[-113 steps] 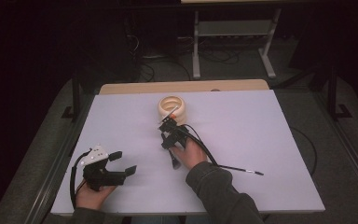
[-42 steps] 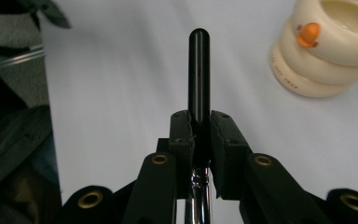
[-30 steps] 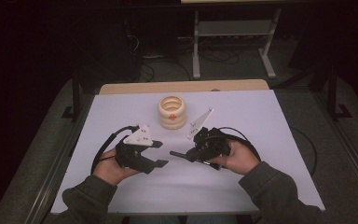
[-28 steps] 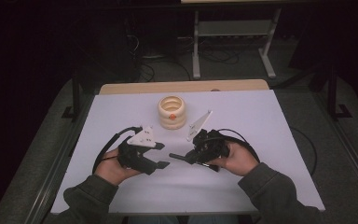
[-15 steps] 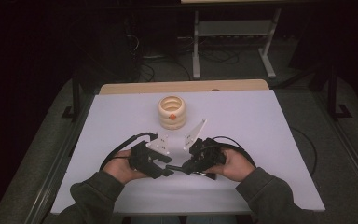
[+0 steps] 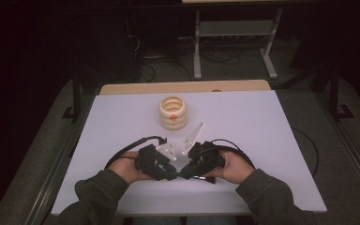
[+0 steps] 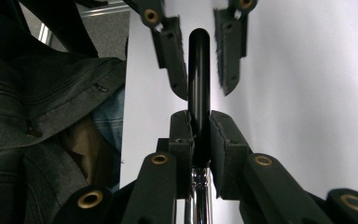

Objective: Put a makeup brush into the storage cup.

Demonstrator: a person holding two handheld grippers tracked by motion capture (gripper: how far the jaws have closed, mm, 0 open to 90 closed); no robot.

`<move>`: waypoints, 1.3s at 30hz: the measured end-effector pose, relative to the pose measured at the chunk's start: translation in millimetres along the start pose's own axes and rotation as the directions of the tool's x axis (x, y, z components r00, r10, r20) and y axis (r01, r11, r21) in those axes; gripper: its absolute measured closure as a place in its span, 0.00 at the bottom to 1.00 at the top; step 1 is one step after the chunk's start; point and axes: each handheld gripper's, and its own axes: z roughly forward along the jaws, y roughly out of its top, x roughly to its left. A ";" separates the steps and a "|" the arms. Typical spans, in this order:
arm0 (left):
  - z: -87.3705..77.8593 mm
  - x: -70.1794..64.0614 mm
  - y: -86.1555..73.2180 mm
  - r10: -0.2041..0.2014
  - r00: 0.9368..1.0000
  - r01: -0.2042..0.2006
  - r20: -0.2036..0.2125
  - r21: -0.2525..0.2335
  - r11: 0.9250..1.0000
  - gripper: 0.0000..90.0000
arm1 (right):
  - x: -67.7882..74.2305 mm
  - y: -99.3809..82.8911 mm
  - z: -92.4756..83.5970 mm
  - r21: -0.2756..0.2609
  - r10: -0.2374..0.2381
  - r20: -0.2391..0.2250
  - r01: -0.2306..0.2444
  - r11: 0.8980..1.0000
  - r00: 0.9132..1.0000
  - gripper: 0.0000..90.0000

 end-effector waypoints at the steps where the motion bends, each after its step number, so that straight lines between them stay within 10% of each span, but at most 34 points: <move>1: 0.1 -0.4 0.0 0.011 1.000 -0.011 0.002 0.002 1.000 0.85 | 1.0 -0.1 0.0 0.005 0.005 0.001 -0.005 1.000 1.000 0.87; 12: -7.4 -6.0 -5.8 0.061 0.995 -0.061 -0.073 0.002 0.998 0.88 | -5.1 -16.3 -5.2 -0.055 0.010 0.028 -0.008 0.998 1.000 0.73; 20: -12.5 -5.6 -11.0 0.043 0.997 -0.046 -0.071 -0.049 0.998 0.88 | -7.4 -26.2 -10.6 -0.083 0.009 0.032 -0.006 0.997 0.999 0.82; 33: 1.6 -5.2 -7.2 0.012 1.000 -0.012 -0.021 0.016 1.000 0.78 | -1.9 -3.3 -3.4 0.099 -0.073 0.005 0.072 0.993 0.997 0.85; 39: 2.8 -7.2 -8.4 0.019 0.999 -0.019 -0.029 0.024 1.000 0.87 | -1.2 1.2 -7.4 0.062 -0.071 -0.003 0.071 0.996 0.997 0.84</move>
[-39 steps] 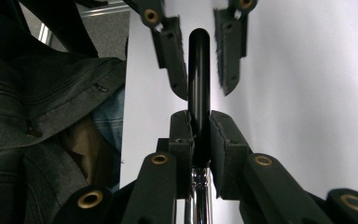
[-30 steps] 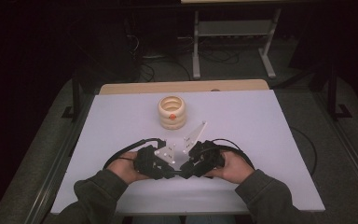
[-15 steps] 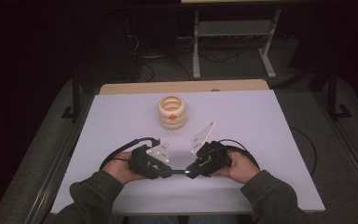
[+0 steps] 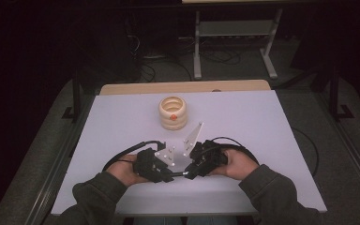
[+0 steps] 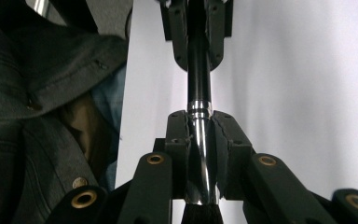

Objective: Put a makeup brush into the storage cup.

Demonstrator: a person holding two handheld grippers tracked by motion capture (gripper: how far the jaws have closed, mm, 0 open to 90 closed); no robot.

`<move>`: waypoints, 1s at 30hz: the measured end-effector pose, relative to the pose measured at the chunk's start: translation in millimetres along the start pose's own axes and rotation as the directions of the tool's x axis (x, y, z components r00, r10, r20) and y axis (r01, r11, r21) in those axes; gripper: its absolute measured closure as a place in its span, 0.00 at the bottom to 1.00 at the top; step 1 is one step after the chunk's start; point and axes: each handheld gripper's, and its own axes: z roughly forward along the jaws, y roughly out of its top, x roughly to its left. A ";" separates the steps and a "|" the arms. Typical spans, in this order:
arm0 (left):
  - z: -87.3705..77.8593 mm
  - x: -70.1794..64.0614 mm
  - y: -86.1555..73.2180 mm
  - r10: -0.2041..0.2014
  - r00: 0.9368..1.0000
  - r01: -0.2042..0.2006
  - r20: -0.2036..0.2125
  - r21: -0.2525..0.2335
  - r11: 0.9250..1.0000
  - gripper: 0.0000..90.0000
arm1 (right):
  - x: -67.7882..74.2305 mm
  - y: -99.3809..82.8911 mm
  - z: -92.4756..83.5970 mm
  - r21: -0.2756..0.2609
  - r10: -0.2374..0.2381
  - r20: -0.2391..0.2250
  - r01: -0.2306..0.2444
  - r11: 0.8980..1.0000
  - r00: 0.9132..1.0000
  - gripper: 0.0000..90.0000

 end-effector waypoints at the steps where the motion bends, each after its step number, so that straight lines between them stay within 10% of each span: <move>1: -2.0 0.4 -2.4 -0.009 1.000 0.009 -0.014 -0.022 1.000 0.87 | -0.4 -1.6 -1.8 -0.025 0.018 0.013 -0.018 1.000 1.000 0.81; 5: -4.1 0.8 -8.2 -0.029 0.999 0.028 -0.037 -0.028 0.999 0.87 | -4.0 -9.1 -6.4 -0.103 0.082 0.056 -0.076 0.992 0.995 0.62; 12: -11.4 4.6 -26.4 -0.115 0.991 0.105 -0.065 -0.150 0.983 0.88 | -14.0 -42.9 -20.6 -0.327 0.244 0.002 -0.230 0.916 0.970 0.51; 16: -11.5 4.6 -27.7 -0.123 0.990 0.110 -0.067 -0.173 0.979 0.88 | -15.4 -44.2 -19.2 -0.358 0.261 -0.033 -0.255 0.898 0.965 0.56; 27: -6.1 4.6 -26.6 -0.101 0.991 0.089 -0.084 -0.138 0.986 0.83 | -21.1 -40.9 -19.0 -0.339 0.212 -0.133 -0.245 0.908 0.968 0.86; 29: -6.1 5.7 -25.2 -0.103 0.992 0.092 -0.072 -0.143 0.985 0.80 | -20.6 -37.0 -19.4 -0.307 0.203 -0.119 -0.230 0.923 0.972 0.86; 30: -6.6 5.5 -24.4 -0.106 0.992 0.095 -0.069 -0.144 0.985 0.77 | -18.0 -29.4 -20.4 -0.250 0.185 -0.078 -0.198 0.948 0.980 0.87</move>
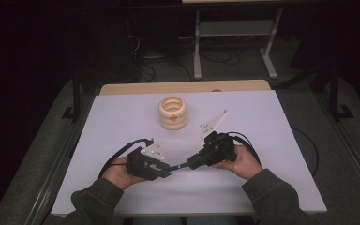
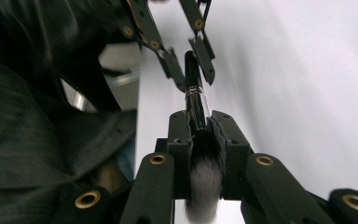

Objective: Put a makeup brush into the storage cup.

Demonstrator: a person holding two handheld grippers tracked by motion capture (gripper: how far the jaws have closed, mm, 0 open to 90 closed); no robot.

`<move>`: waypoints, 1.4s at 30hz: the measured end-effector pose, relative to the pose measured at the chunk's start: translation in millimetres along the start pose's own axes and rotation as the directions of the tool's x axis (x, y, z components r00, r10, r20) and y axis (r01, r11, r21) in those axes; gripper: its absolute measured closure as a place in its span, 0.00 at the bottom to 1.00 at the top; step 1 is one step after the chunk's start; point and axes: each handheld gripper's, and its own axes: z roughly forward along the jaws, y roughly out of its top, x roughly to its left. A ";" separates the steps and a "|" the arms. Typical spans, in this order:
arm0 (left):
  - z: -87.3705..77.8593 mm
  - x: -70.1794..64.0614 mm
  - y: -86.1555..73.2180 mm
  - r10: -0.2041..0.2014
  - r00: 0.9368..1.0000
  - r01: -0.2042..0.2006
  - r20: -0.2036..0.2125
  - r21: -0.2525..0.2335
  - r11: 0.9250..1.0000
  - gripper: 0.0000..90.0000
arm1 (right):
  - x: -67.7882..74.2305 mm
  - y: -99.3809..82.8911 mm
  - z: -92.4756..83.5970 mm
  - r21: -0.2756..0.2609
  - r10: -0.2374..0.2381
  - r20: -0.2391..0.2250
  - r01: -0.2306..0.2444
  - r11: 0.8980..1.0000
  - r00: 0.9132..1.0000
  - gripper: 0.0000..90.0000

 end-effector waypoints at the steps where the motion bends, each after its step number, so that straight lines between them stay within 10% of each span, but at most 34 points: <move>1: 0.0 -0.6 0.6 -0.007 1.000 0.007 0.005 -0.005 1.000 0.77 | 0.0 0.0 0.0 0.000 0.000 0.000 0.000 1.000 1.000 0.87; 11: 5.3 -3.8 6.2 0.017 1.000 -0.017 0.012 0.007 1.000 0.88 | 13.8 31.7 1.5 0.144 -0.118 0.052 0.110 0.984 0.992 0.87; 20: -1.1 -1.4 -3.8 -0.055 0.998 0.055 -0.012 -0.065 0.996 0.88 | 8.3 18.1 -4.3 0.000 -0.012 0.087 0.013 1.000 0.996 0.57; 28: -9.3 6.1 -6.3 -0.121 0.993 0.119 0.002 -0.150 0.981 0.88 | 1.6 -3.4 -2.2 -0.202 0.106 0.054 -0.093 0.975 0.993 0.60; 42: -3.1 5.6 5.5 -0.112 0.994 0.112 0.009 -0.174 0.978 0.88 | 1.2 0.7 7.3 -0.292 0.125 -0.002 -0.120 0.949 0.992 0.85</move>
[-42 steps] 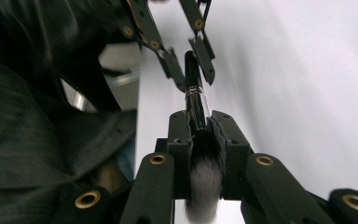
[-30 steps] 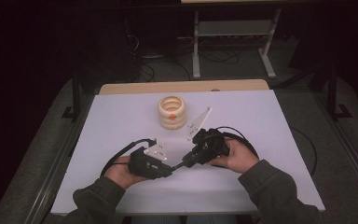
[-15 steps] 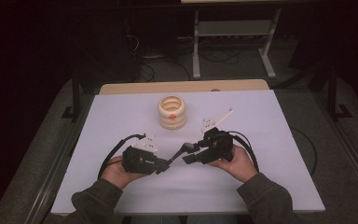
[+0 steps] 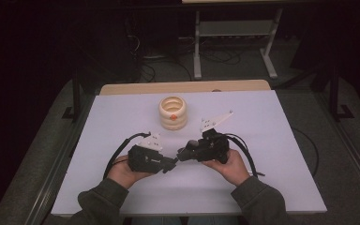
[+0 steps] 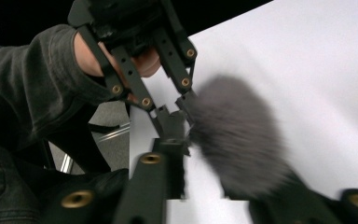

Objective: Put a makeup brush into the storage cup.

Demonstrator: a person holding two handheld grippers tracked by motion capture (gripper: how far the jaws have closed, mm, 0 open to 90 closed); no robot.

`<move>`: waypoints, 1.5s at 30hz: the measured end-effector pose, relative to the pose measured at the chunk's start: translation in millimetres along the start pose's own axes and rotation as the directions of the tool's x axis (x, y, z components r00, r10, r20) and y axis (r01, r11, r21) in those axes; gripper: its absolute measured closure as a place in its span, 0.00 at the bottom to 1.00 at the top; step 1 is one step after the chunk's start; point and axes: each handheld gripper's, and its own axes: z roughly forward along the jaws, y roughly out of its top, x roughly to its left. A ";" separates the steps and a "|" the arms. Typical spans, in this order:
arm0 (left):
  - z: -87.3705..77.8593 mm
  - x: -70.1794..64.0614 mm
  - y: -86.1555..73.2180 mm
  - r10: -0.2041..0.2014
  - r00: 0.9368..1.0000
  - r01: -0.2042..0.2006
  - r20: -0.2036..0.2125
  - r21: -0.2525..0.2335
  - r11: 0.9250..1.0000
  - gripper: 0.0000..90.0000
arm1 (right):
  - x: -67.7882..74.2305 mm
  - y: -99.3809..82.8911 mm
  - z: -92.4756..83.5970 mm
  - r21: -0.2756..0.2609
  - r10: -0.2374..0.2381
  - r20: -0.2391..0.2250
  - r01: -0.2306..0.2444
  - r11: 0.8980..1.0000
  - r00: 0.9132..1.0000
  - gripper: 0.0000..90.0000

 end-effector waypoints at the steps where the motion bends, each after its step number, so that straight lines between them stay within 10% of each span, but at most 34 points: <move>1: 0.0 -0.2 -0.1 -0.008 1.000 0.008 0.000 -0.003 1.000 0.88 | -1.3 0.3 -0.5 -0.001 0.020 -0.006 -0.020 1.000 1.000 0.85; 24: -0.8 -5.3 -21.9 -0.039 0.995 0.039 -0.090 0.003 0.999 0.64 | -4.9 16.9 -14.5 0.179 -0.031 0.139 0.006 0.984 0.990 0.86; 45: -6.5 -6.1 -43.2 -0.108 0.984 0.100 -0.143 -0.060 0.993 0.56 | -17.3 36.8 -26.7 0.225 -0.052 0.197 0.007 0.974 0.979 0.86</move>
